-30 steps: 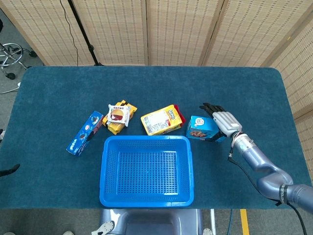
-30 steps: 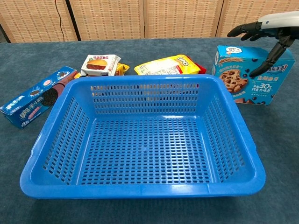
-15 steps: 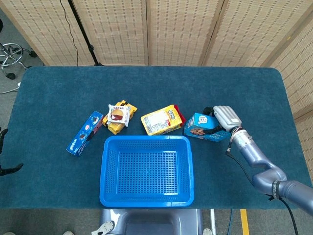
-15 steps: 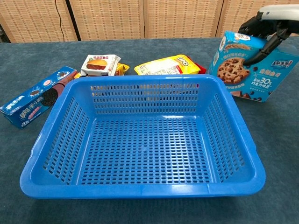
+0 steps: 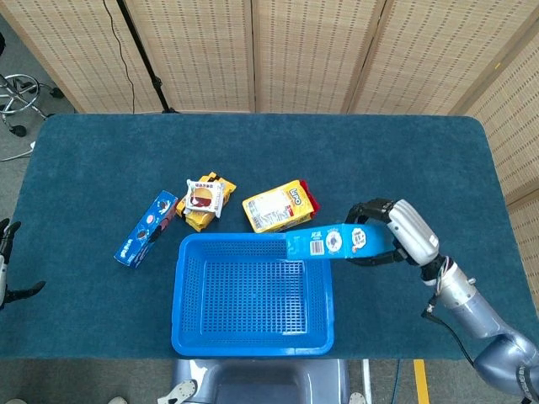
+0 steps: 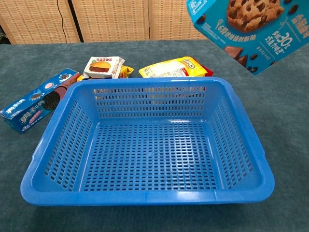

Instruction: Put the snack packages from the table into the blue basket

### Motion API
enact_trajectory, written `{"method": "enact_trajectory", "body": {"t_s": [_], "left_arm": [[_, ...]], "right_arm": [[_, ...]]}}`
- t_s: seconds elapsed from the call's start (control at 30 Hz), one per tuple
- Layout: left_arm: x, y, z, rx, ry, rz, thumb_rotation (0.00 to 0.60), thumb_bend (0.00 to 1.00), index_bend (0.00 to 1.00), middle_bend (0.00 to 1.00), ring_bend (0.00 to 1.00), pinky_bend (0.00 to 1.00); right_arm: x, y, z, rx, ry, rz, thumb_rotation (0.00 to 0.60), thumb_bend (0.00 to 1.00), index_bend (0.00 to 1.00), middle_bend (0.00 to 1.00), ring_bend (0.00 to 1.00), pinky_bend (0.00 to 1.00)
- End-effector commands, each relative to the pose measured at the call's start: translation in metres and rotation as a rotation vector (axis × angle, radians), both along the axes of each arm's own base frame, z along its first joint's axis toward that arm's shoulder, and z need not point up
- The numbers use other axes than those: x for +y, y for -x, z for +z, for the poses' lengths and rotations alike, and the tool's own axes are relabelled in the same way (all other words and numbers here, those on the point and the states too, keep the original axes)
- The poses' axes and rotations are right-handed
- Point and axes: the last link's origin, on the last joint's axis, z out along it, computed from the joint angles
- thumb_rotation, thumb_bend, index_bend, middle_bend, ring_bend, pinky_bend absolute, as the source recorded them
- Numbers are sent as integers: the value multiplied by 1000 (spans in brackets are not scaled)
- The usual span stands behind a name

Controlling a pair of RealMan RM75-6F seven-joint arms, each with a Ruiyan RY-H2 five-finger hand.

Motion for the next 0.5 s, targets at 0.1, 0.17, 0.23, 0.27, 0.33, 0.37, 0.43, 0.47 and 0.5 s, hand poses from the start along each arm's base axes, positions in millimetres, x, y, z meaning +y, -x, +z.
{"method": "enact_trajectory", "body": {"t_s": [0.1,0.17,0.23,0.27,0.33,0.37,0.43,0.47,0.5], "left_arm": [[1,2,0,2,-2,8,600,0,0,0,0,0],[1,4,0,2,0,13,600,0,0,0,0,0],[2,4,0,3,1,15,600,0,0,0,0,0],[2,5,0,2,1,16,600,0,0,0,0,0],[2,6,2,-2,-4,22,600,0,0,0,0,0],[2,7,2,-4,-5,23,600,0,0,0,0,0],[1,8,3,-8,-6,25,600,0,0,0,0,0],[1,9,4,-9,-6,28,600,0,0,0,0,0],[1,10,4,-10,-6,30,600,0,0,0,0,0]], "right_arm": [[36,-25,-23,13,-84,107,600,353,656,669,631,481],[40,-36,-39,36,-90,122,600,356,656,669,631,481],[42,-42,-49,49,-95,130,600,358,657,669,631,481],[43,-45,-52,53,-96,132,600,358,657,669,631,481],[45,-57,-74,96,-115,159,600,358,658,669,631,481],[43,-61,-83,115,-109,161,600,358,658,670,631,481],[42,-65,-94,141,-91,161,600,359,659,671,631,481],[43,-67,-100,168,-76,171,600,359,659,671,631,481],[44,-68,-104,180,-66,175,600,359,659,672,631,481]]}}
